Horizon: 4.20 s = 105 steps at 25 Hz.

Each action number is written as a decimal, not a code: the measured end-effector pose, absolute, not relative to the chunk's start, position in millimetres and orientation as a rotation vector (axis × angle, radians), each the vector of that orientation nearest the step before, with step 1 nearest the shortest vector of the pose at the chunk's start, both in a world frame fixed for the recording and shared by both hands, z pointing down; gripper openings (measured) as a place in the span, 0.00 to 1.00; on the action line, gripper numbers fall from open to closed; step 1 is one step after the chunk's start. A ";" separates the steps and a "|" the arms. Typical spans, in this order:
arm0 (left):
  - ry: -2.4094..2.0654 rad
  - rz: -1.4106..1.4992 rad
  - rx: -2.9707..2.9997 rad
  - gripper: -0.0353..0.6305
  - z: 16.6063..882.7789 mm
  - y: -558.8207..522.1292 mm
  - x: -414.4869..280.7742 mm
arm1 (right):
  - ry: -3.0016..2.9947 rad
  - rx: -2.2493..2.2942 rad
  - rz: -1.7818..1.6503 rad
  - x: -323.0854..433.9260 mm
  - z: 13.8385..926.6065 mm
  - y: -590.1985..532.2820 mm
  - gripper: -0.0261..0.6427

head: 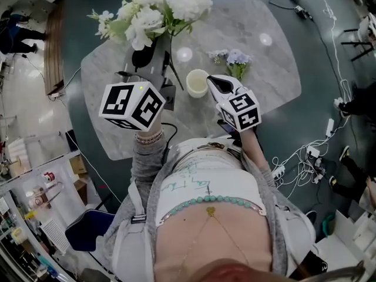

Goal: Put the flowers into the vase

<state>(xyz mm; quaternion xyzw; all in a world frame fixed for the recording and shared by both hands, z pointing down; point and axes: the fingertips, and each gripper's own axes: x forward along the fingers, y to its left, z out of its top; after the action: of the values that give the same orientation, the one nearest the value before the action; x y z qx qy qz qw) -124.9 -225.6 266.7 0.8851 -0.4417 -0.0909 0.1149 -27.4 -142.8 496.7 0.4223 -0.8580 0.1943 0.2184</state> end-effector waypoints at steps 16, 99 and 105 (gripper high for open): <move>-1.206 -0.209 2.570 0.07 331.5 -225.2 -90.8 | -2.358 1.195 0.534 -35.7 488.0 -138.3 0.08; -1.010 0.765 2.421 0.36 487.0 -146.2 -91.2 | -2.431 1.271 0.650 30.0 463.2 -111.4 0.15; -0.998 0.778 2.405 0.36 489.1 -143.8 -85.2 | -2.514 1.263 0.635 27.9 447.4 -112.8 0.18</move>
<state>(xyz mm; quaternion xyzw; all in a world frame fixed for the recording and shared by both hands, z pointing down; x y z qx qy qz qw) -85.2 -143.8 489.1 0.8652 -0.3591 0.2798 0.2103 27.9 -112.8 447.4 0.4344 -0.8644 0.2184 0.1282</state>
